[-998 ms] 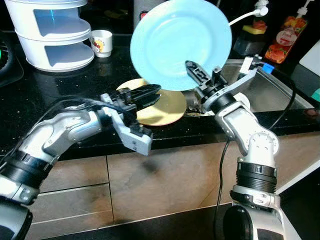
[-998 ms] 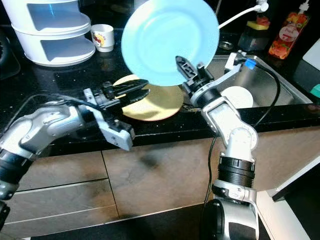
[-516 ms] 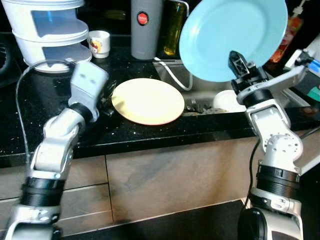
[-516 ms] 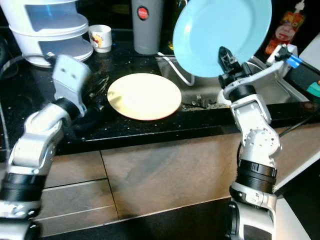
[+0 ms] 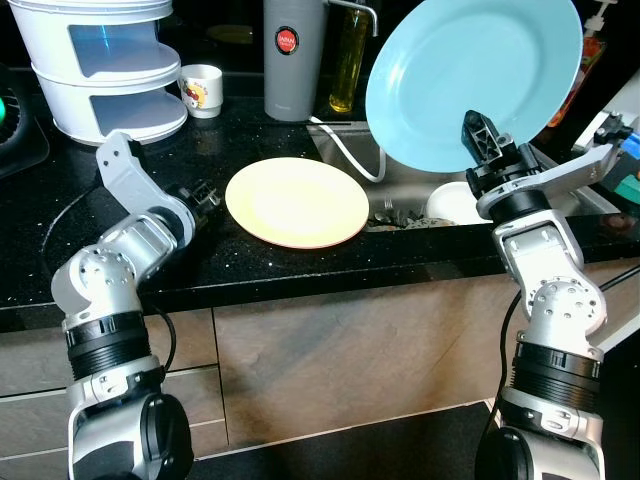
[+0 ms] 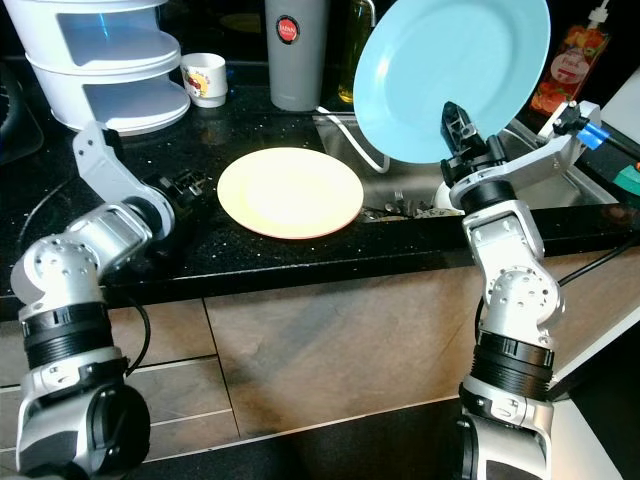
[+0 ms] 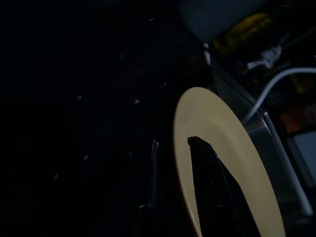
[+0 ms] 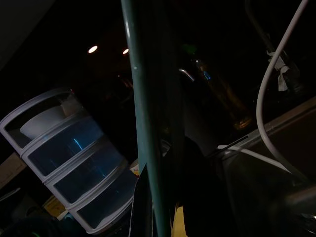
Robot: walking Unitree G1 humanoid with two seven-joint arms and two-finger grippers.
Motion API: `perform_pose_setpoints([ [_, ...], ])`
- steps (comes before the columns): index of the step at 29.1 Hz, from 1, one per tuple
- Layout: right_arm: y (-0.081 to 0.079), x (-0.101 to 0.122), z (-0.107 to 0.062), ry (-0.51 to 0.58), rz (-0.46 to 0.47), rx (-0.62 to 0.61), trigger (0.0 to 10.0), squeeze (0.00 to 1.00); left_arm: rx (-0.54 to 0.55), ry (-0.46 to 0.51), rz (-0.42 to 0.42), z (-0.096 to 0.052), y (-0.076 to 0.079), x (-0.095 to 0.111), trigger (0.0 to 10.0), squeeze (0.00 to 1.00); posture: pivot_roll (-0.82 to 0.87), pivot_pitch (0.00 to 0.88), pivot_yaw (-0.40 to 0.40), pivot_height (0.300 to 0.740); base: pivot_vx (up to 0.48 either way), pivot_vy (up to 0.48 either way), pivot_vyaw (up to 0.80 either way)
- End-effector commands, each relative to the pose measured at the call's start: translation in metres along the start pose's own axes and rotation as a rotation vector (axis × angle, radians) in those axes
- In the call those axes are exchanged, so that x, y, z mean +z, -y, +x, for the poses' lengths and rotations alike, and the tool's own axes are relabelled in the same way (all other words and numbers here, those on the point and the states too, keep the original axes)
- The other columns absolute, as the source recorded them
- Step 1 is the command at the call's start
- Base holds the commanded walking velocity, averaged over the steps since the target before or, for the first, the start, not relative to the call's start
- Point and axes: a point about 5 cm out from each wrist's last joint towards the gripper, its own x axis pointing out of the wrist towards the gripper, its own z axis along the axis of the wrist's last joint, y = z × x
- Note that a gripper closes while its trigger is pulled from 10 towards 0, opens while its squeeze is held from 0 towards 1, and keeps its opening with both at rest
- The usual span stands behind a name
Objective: Kitchen organization
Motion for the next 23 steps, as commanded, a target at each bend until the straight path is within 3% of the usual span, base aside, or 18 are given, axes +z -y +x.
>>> perform_pose_setpoints([
  [1,0.000,0.005,-0.001,0.027,-0.001,-0.005,10.0,0.00,0.016,-0.062,-0.048,0.006,0.003,-0.011,10.0,0.00,0.13,0.051,-0.059,0.740,0.000,0.000,0.00],
  [5,0.000,0.003,0.000,0.021,0.003,0.001,10.0,0.00,0.048,-0.132,-0.123,0.012,0.010,-0.022,10.0,0.00,0.13,0.050,-0.060,0.740,0.000,0.000,0.00],
  [11,-0.001,0.003,0.001,0.024,0.011,0.003,10.0,0.00,0.109,-0.223,-0.097,0.019,0.010,-0.035,10.0,0.00,0.13,0.049,-0.050,0.740,0.000,0.000,0.00],
  [15,-0.001,0.004,0.000,0.033,0.010,0.002,10.0,0.00,0.130,-0.248,-0.126,0.023,0.008,-0.038,10.0,0.00,0.13,0.047,-0.041,0.740,0.000,0.000,0.00],
  [16,-0.001,0.004,-0.001,0.034,0.010,0.001,10.0,0.00,0.129,-0.248,-0.133,0.024,0.008,-0.038,3.8,0.00,0.13,0.047,-0.041,0.740,0.000,0.000,0.00],
  [17,-0.001,0.004,-0.001,0.034,0.007,-0.001,10.0,0.00,0.131,-0.248,-0.141,0.024,0.008,-0.038,0.0,0.00,0.12,0.048,-0.041,0.740,0.000,0.000,0.00],
  [23,-0.001,0.005,-0.001,0.036,0.007,-0.002,10.0,0.00,0.143,-0.251,-0.179,0.025,0.006,-0.038,0.0,0.00,0.12,0.048,-0.042,0.740,0.000,0.000,0.00],
])
